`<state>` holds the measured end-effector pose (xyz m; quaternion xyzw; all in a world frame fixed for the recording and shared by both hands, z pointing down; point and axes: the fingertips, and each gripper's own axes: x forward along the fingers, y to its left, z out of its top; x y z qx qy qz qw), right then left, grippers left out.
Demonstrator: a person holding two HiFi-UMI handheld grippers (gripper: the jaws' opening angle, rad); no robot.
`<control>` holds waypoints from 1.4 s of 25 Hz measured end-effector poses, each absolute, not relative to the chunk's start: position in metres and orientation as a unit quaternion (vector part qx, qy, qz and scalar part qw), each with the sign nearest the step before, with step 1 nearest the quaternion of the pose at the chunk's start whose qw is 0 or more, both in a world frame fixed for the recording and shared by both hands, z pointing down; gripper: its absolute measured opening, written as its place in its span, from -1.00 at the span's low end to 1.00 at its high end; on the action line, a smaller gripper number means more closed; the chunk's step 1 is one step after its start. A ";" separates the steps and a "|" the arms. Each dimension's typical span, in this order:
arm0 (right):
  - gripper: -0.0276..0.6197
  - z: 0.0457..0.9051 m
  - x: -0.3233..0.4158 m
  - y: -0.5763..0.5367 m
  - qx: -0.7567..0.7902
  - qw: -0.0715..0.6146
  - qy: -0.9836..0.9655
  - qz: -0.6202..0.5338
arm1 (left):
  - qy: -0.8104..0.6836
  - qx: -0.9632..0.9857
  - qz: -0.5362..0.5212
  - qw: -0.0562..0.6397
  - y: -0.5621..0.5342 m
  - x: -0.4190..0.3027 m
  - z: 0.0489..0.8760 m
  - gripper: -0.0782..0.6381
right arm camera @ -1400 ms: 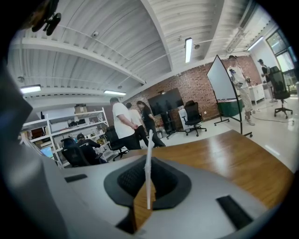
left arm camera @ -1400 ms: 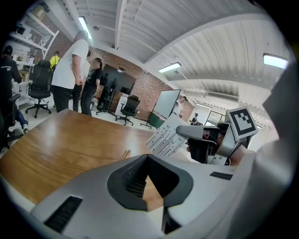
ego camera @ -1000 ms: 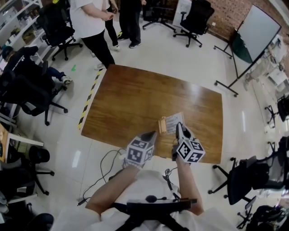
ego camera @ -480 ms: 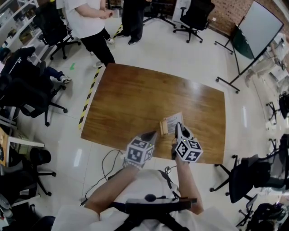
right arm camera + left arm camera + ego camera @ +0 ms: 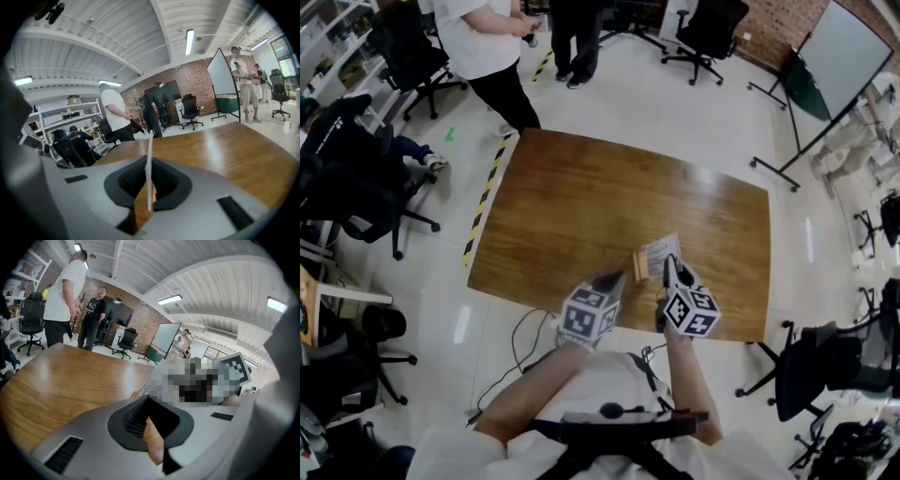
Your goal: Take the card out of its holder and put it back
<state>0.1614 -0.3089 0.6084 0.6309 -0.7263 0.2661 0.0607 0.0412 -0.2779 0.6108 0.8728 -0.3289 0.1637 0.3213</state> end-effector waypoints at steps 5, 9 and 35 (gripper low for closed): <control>-0.86 0.609 0.164 -0.311 0.631 0.056 -0.726 0.270 | -0.331 0.871 0.164 0.324 -0.281 0.041 0.612 -0.80; -0.86 0.610 0.163 -0.310 0.630 0.056 -0.725 0.271 | -0.333 0.870 0.164 0.326 -0.282 0.039 0.613 -0.80; -0.84 0.657 0.149 -0.316 0.623 0.091 -0.718 0.296 | -0.345 0.861 0.169 0.334 -0.285 0.023 0.619 -0.80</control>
